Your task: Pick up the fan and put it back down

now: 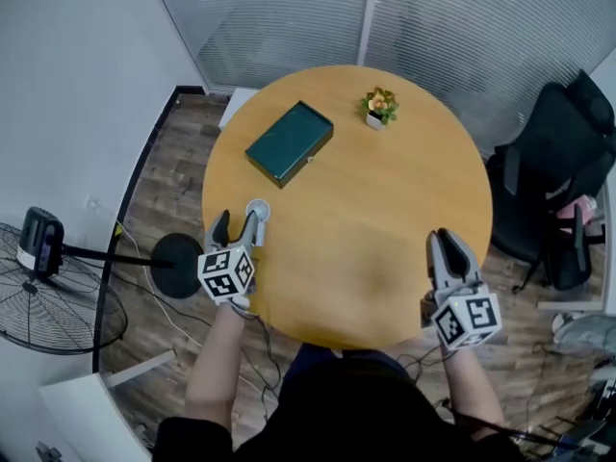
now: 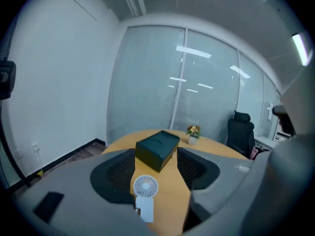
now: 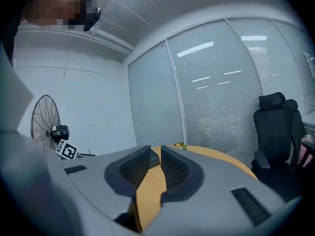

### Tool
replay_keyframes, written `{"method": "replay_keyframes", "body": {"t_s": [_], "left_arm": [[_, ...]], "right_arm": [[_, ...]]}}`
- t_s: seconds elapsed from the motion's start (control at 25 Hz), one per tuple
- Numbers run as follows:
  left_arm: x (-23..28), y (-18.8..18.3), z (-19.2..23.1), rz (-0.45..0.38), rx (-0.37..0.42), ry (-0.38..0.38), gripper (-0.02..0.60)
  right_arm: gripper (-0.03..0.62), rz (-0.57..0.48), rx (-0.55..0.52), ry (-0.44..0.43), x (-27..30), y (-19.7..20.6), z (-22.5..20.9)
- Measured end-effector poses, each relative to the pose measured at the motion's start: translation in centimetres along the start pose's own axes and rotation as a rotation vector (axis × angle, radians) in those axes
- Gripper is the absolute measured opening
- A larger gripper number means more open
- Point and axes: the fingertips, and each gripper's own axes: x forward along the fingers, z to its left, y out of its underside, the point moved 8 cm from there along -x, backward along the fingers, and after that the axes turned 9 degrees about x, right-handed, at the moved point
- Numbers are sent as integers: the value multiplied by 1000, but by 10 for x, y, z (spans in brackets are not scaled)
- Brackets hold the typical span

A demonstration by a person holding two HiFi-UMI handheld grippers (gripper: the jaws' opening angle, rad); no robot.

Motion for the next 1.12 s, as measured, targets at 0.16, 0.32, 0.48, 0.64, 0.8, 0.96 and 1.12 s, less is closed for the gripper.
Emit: {"method": "replay_keyframes", "body": {"t_s": [0.16, 0.32, 0.48, 0.64, 0.8, 0.96, 1.12], "left_arm": [[-40, -67, -25, -96, -7, 26, 238], [-78, -119, -60, -201, 4, 69, 212], [-111, -157, -99, -304, 103, 104, 195], [-136, -187, -134, -394, 117, 167, 160], [-155, -211, -164, -461, 146, 216, 120], [-175, -237, -186, -562, 210, 225, 99], [-192, -252, -199, -678, 234, 233, 11]], "right_arm": [[67, -49, -39, -48, 5, -25, 7], [64, -122, -49, -78, 3, -54, 10], [64, -200, -70, -90, -5, -83, 12], [64, -288, -148, -74, -22, -114, 24], [48, -346, -269, -51, -44, -140, 39], [48, -414, -289, -68, -66, -158, 42], [33, -467, -297, -72, -83, -166, 39]]}}
